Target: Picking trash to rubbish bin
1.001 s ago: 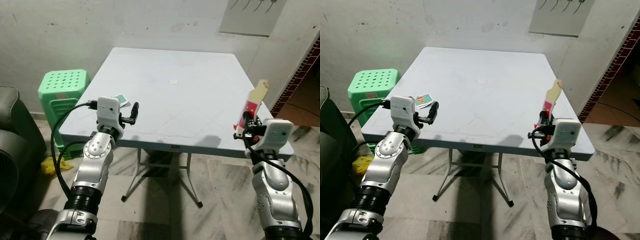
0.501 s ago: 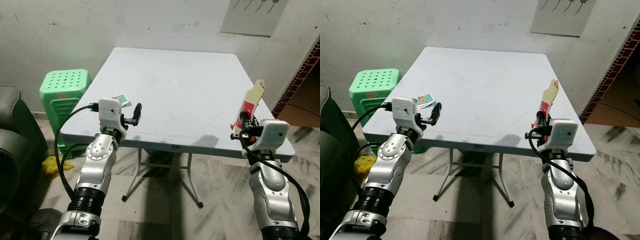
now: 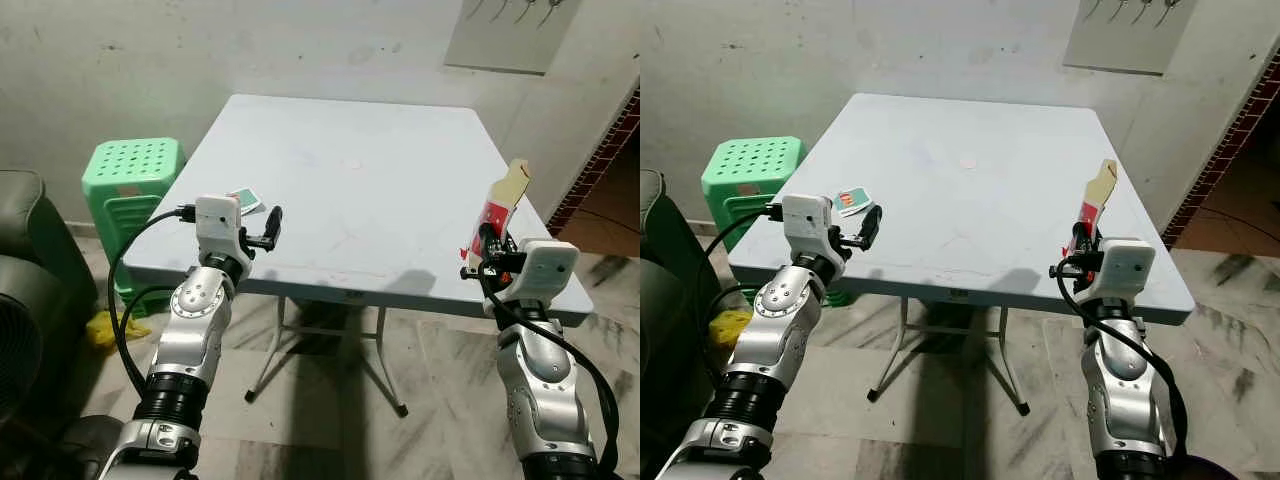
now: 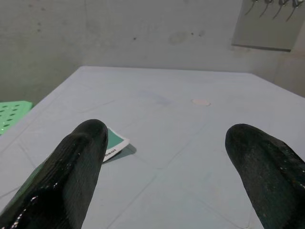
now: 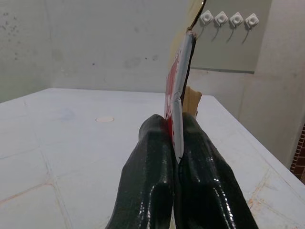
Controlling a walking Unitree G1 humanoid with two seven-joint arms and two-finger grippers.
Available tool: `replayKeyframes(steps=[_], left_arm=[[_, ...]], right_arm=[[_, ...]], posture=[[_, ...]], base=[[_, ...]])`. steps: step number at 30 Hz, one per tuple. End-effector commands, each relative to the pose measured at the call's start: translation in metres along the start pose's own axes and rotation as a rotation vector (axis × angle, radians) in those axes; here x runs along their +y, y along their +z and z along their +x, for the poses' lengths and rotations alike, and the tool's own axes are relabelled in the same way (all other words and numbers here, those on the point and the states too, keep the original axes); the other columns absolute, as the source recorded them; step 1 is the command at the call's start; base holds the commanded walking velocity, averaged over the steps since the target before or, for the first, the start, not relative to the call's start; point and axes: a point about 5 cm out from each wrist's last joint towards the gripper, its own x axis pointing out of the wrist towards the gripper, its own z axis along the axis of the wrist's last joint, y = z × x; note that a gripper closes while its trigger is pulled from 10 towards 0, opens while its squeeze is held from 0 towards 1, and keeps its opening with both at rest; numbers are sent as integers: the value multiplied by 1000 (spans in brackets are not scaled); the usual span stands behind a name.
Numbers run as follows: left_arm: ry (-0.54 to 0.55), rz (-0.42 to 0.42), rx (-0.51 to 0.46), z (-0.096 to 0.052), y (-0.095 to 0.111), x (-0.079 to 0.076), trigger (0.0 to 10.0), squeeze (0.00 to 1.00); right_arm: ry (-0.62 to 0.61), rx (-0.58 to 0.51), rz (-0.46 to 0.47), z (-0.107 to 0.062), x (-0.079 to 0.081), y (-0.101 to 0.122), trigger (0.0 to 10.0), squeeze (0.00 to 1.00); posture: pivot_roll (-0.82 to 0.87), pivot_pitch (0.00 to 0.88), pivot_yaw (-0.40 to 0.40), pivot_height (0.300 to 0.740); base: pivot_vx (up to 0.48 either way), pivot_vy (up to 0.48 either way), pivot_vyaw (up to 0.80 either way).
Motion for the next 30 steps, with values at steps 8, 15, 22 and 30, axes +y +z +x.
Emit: replayKeyframes(steps=[8,15,22,30], left_arm=[[-22,-12,-18,3,7,-1,10000,0],[-35,-19,-24,2,8,-3,10000,0],[-39,-21,-27,3,9,-4,10000,0],[-39,-24,-28,4,9,-4,10000,0]], right_arm=[[0,-20,4,0,0,4,10000,0],[0,-19,3,0,0,5,10000,0],[1,-18,1,-1,0,5,10000,0],[0,-16,-3,-1,-1,5,10000,0]], posture=[[-54,0,-16,740],[-58,0,-15,740],[-61,0,-16,740],[-61,0,-19,740]], base=[[101,0,0],[324,0,0],[350,0,0],[346,0,0]])
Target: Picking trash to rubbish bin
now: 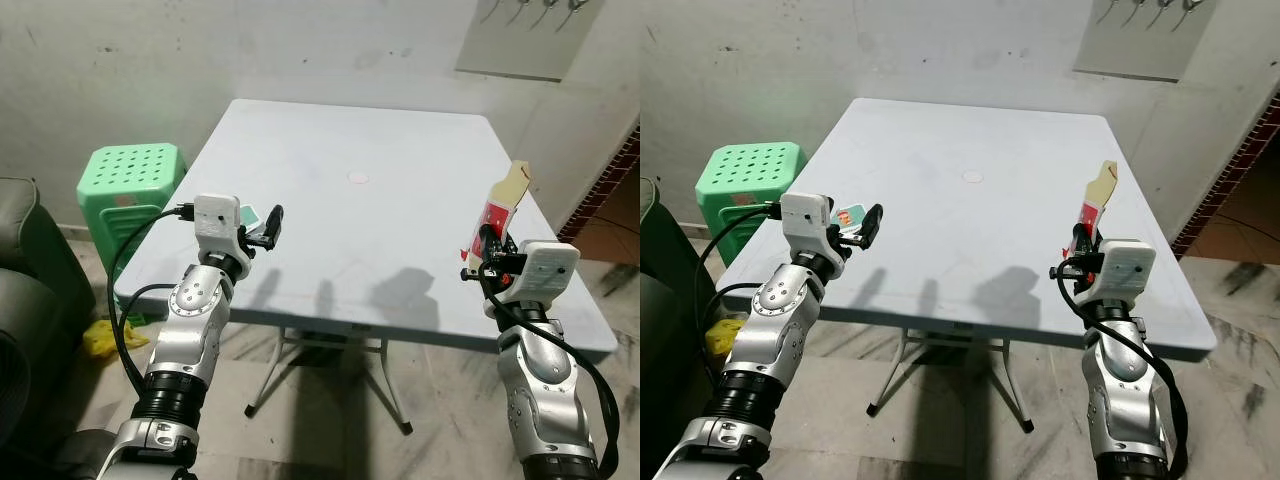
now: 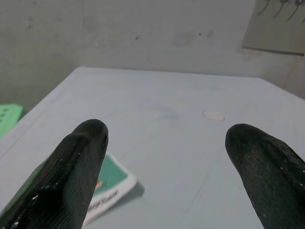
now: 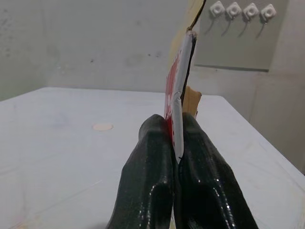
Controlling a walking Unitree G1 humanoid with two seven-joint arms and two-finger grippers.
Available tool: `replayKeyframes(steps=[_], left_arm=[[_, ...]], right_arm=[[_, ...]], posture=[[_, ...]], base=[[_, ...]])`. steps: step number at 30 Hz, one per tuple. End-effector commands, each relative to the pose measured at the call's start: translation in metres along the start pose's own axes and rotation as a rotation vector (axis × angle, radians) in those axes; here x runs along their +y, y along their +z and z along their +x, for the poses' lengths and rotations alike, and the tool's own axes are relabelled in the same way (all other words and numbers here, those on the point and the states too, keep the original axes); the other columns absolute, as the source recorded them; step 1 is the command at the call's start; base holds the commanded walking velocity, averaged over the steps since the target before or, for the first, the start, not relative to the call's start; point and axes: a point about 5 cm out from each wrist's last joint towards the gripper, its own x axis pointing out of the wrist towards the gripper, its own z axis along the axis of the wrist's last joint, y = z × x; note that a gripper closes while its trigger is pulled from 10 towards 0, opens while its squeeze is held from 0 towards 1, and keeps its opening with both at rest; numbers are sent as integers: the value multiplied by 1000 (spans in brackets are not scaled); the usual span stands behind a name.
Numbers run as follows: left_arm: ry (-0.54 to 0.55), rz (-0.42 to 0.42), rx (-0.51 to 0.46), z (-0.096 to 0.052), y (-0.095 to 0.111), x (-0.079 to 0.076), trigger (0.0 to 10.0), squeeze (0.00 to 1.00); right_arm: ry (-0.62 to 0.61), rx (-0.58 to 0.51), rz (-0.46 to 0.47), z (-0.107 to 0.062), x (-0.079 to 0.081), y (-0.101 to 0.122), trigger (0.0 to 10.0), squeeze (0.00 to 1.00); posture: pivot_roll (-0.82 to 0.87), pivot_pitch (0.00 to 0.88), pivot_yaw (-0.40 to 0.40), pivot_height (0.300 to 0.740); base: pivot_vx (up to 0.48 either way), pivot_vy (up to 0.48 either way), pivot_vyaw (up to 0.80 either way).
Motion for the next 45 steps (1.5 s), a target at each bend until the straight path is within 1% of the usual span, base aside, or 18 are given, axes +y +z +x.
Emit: replayKeyframes(steps=[1,4,9,18,25,36,45], left_arm=[[-28,-13,-18,4,6,-9,10000,0],[-26,-13,-18,4,7,-9,10000,0],[-22,11,-45,4,10,-9,10000,0],[-21,34,-55,4,12,-8,10000,0],[-6,26,-54,4,12,-5,10000,0],[-6,29,-63,5,14,-6,10000,0],[-20,54,-70,4,14,-6,10000,0]], right_arm=[[-15,-16,-13,0,-7,5,10000,0],[-15,-17,-14,-1,-7,5,10000,0],[-15,-17,-12,0,-7,5,10000,0],[-20,-18,-15,0,-9,6,10000,0],[-25,-19,-15,1,-10,6,10000,0],[-26,-21,-16,3,-10,7,10000,0],[-28,-21,-18,3,-10,7,10000,0]], posture=[[-61,0,-18,740],[-61,0,-18,740],[-60,0,-19,740],[-58,0,-21,740],[-56,1,-24,740],[-54,0,-27,740],[-57,0,-27,740]], base=[[255,0,0],[240,0,0],[0,0,0],[0,0,0],[0,0,0],[0,0,0],[0,0,0]])
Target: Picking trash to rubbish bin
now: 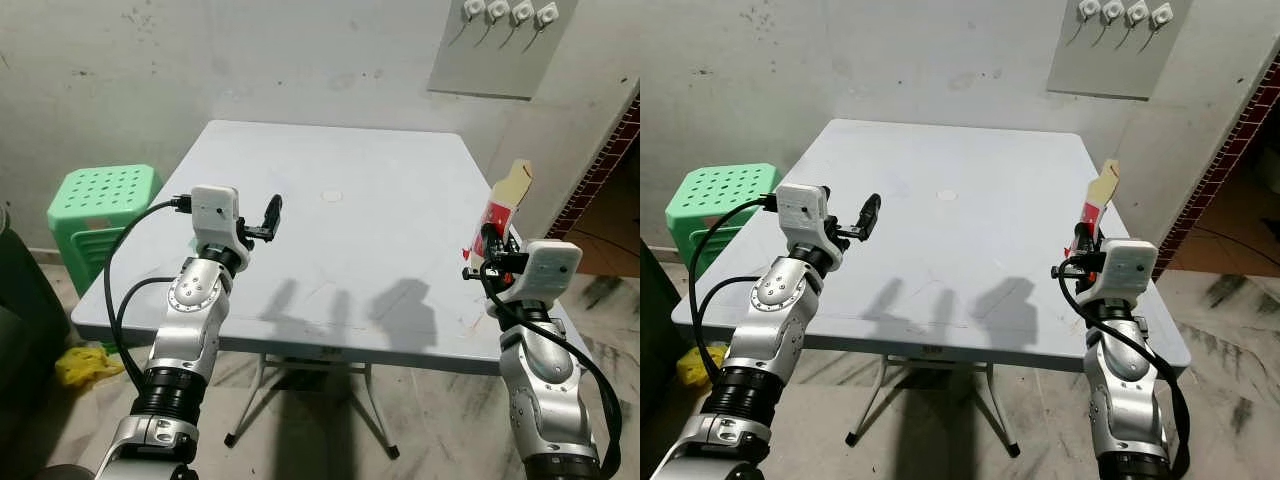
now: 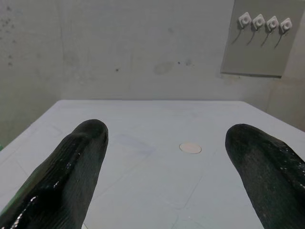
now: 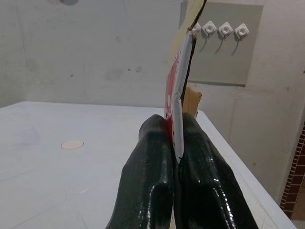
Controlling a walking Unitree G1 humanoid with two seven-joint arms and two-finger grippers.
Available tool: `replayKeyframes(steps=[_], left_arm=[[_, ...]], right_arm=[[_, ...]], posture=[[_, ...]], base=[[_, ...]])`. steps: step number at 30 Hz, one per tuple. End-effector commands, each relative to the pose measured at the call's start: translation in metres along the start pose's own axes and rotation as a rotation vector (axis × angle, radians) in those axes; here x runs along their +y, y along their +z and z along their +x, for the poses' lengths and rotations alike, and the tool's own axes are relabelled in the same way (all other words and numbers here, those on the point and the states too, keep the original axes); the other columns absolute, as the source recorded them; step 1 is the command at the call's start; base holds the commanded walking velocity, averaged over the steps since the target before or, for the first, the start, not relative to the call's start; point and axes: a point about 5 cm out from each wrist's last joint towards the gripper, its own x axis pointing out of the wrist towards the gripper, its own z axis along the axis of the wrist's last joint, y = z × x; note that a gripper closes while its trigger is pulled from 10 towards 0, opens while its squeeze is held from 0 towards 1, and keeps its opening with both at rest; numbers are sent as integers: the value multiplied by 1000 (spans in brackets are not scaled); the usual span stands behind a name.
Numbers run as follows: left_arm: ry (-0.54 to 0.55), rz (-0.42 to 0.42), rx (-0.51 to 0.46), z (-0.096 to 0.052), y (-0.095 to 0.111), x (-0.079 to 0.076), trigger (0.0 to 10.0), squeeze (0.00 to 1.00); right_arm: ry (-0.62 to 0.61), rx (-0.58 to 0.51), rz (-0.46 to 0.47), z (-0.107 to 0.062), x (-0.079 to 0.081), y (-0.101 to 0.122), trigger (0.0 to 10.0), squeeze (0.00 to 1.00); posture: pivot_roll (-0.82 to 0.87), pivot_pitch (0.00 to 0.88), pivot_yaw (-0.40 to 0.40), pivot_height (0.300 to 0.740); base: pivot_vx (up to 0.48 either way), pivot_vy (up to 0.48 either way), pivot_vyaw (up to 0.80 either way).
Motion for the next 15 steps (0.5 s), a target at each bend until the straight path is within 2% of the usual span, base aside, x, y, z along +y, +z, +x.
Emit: replayKeyframes(steps=[1,8,15], left_arm=[[-7,23,-15,2,4,0,10000,0],[-20,-3,-25,3,5,-4,10000,0],[-24,6,-17,2,3,-5,10000,0]], right_arm=[[-11,-20,0,4,-3,6,10000,0],[-11,-17,-5,4,-3,5,10000,0],[-11,-8,-9,3,-4,4,10000,0]], posture=[[-57,0,-27,740],[-60,0,-27,740],[-66,0,-25,740]], base=[[0,0,0],[0,0,0],[0,0,0]])
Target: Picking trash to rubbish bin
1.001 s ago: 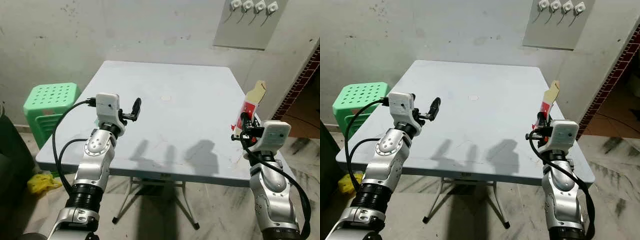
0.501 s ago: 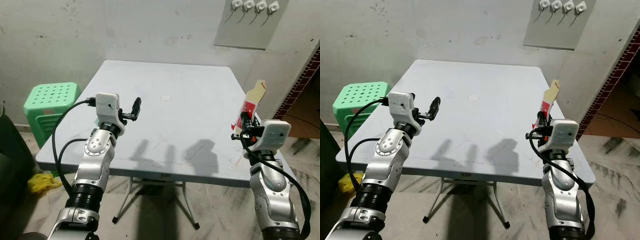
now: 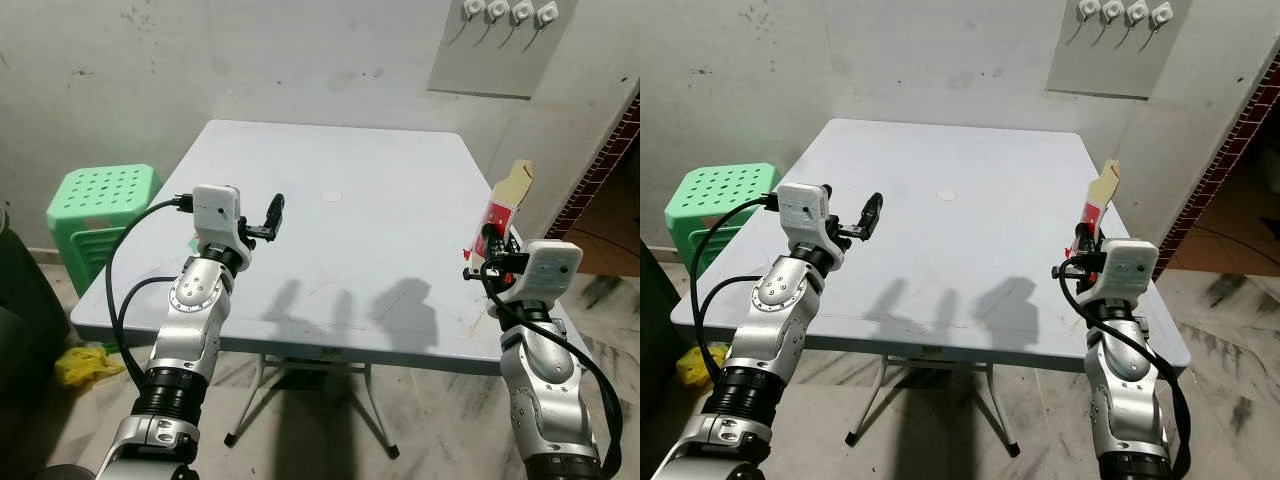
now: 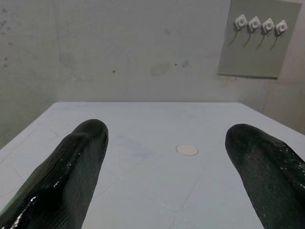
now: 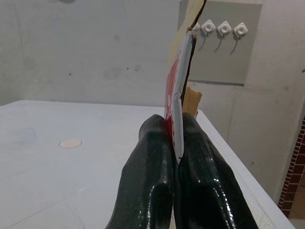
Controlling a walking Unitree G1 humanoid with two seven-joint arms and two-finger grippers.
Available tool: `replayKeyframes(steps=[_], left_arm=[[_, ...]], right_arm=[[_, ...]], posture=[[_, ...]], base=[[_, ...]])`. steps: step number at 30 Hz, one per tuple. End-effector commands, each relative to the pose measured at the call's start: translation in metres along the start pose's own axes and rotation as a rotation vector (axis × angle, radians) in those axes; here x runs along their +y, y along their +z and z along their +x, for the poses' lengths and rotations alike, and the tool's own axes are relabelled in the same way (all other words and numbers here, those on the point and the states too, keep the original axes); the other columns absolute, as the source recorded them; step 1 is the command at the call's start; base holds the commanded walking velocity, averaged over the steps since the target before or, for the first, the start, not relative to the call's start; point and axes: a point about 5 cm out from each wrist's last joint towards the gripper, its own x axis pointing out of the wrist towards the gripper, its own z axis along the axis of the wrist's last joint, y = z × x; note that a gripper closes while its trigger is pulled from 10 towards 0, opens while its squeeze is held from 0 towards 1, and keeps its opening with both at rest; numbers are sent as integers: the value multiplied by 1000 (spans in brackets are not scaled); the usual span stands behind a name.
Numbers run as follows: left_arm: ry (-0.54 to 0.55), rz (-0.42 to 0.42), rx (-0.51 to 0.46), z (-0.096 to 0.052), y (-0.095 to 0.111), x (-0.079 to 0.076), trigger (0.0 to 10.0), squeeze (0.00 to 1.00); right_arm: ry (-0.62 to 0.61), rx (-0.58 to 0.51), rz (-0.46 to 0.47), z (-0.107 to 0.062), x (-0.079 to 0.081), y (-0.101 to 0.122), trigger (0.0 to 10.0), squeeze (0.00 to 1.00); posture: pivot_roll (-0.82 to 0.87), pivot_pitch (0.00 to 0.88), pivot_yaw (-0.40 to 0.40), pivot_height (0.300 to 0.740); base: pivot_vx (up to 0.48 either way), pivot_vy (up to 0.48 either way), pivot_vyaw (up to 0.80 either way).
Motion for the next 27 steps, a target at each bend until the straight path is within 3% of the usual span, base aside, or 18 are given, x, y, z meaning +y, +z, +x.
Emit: replayKeyframes(steps=[1,12,27], left_arm=[[-16,13,-6,2,2,-3,10000,0],[-42,10,1,2,-2,-10,10000,0],[-50,15,4,1,-3,-11,10000,0]], right_arm=[[-10,-9,-6,2,-3,4,10000,0],[-13,9,-20,-1,-6,3,10000,0],[-9,22,-28,-2,-5,1,10000,0]], posture=[[-67,0,-26,740],[-84,0,-26,740],[-87,0,-29,740]], base=[[0,0,0],[0,0,-38],[0,0,-715]])
